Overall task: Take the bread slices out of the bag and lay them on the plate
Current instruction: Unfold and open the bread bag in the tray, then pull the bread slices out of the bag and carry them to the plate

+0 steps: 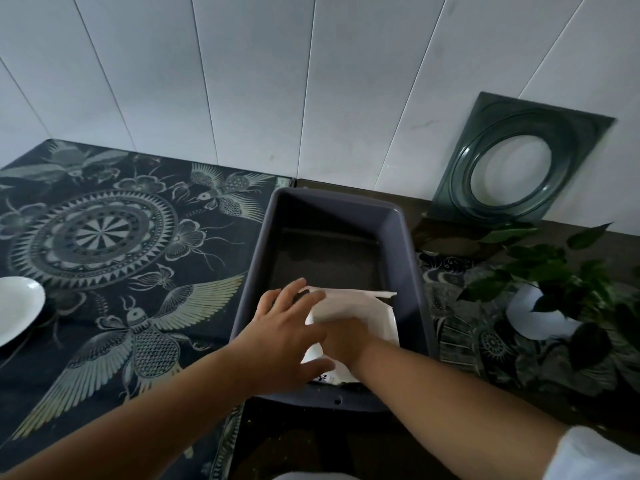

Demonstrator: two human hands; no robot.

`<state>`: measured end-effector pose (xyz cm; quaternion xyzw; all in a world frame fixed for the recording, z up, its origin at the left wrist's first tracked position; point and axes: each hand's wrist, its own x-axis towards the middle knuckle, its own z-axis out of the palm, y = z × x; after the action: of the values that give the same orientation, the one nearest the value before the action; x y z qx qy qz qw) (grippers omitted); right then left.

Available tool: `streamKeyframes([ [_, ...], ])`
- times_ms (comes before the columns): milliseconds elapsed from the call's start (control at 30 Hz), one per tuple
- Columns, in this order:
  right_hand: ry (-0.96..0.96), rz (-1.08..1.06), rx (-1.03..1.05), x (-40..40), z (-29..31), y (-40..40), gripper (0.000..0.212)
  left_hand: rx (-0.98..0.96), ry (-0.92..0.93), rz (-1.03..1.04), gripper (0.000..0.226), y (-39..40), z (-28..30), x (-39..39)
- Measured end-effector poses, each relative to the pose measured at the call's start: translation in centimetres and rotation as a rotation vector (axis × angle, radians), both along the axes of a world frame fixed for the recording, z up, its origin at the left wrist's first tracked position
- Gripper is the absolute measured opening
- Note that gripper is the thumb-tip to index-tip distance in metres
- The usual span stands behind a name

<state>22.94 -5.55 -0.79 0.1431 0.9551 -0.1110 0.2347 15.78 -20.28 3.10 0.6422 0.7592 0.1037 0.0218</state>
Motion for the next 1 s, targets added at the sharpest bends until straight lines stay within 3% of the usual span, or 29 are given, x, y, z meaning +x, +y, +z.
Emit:
streamKeyframes([
  [133,-0.041,0.088,0.041,0.2,1.1,-0.1,0.036,0.061,-0.204,0.077,0.046,-0.1,-0.6,0.1],
  [333,-0.259,0.217,0.142,-0.3,5.0,-0.2,0.040,0.087,-0.479,0.188,0.091,0.2,-1.4,0.3],
  [500,0.026,0.275,0.291,1.3,9.2,0.4,0.020,0.098,-0.598,0.191,0.101,0.2,-0.8,0.0],
  [633,0.115,0.326,0.372,0.9,13.6,1.4,0.029,0.140,-0.693,0.228,0.112,0.6,0.7,-0.9],
  [867,0.138,0.318,0.400,0.2,20.0,3.2,0.039,0.277,-0.493,0.236,0.084,3.1,4.0,-1.7],
  [1000,0.116,0.339,0.436,0.3,20.9,2.7,0.039,0.113,-0.369,0.354,0.079,3.6,4.3,-1.6],
])
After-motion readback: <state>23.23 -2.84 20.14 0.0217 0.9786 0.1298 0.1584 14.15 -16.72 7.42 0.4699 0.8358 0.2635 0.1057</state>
